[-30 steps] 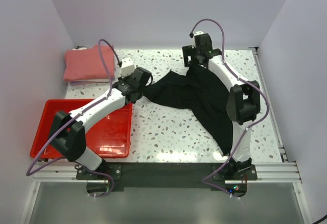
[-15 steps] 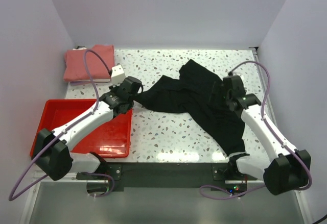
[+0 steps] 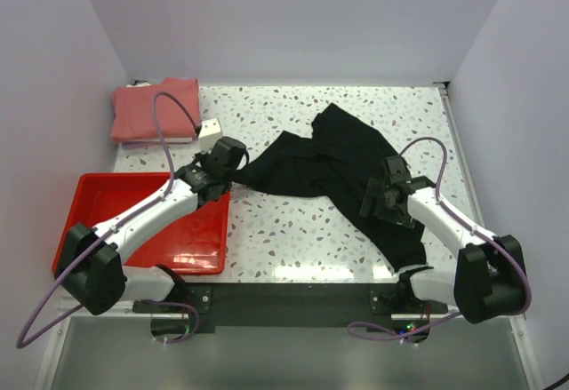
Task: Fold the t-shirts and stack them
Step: Flatten the tshirt out
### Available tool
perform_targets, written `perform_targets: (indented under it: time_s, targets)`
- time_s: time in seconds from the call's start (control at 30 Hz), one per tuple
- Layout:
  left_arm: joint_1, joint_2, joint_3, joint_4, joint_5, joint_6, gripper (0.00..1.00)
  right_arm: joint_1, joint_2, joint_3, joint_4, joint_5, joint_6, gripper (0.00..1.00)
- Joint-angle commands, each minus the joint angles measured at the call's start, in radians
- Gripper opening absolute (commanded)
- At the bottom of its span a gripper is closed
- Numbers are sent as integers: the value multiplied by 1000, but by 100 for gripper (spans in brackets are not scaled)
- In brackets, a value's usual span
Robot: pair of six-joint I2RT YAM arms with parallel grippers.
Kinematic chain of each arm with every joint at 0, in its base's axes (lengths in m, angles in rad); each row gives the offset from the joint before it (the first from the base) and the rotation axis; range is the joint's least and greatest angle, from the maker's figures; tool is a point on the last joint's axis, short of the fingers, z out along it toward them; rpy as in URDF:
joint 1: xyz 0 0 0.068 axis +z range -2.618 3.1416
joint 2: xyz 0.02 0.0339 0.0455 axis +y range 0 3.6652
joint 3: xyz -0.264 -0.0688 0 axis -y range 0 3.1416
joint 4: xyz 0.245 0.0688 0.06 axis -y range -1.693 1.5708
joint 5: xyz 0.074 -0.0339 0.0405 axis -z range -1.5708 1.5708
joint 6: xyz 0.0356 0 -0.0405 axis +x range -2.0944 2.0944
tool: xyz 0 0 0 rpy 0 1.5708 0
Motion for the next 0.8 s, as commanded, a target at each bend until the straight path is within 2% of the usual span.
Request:
perform_targets:
  time_s: [0.0, 0.03, 0.07, 0.13, 0.17, 0.2, 0.33, 0.47, 0.63, 0.77]
  targets:
    - [8, -18, -8, 50, 44, 28, 0, 2, 41, 14, 59, 33, 17, 99]
    - [8, -14, -1, 50, 50, 33, 4, 2, 44, 14, 60, 42, 17, 99]
    - [8, 0, 8, 43, 53, 41, 32, -3, 44, 19, 64, 44, 12, 99]
    - [8, 15, 41, 32, 59, 47, 65, -6, 41, 24, 67, 50, 6, 99]
    - [8, 19, 57, 23, 61, 56, 84, -6, 36, 27, 67, 50, 3, 99]
    - [7, 22, 83, 23, 76, 62, 90, -7, 29, 36, 64, 49, -3, 99]
    - [4, 19, 129, 72, 159, 111, 100, -10, 4, 54, 45, 75, -20, 99]
    - [-7, 34, 205, 121, 222, 162, 100, -13, -27, 71, 28, 110, -37, 99]
    - [-13, 71, 305, 137, 187, 190, 100, -16, -71, 83, 22, 130, -63, 99]
    - [-19, 152, 347, 211, 343, 211, 100, -23, -102, 82, 21, 150, -70, 99]
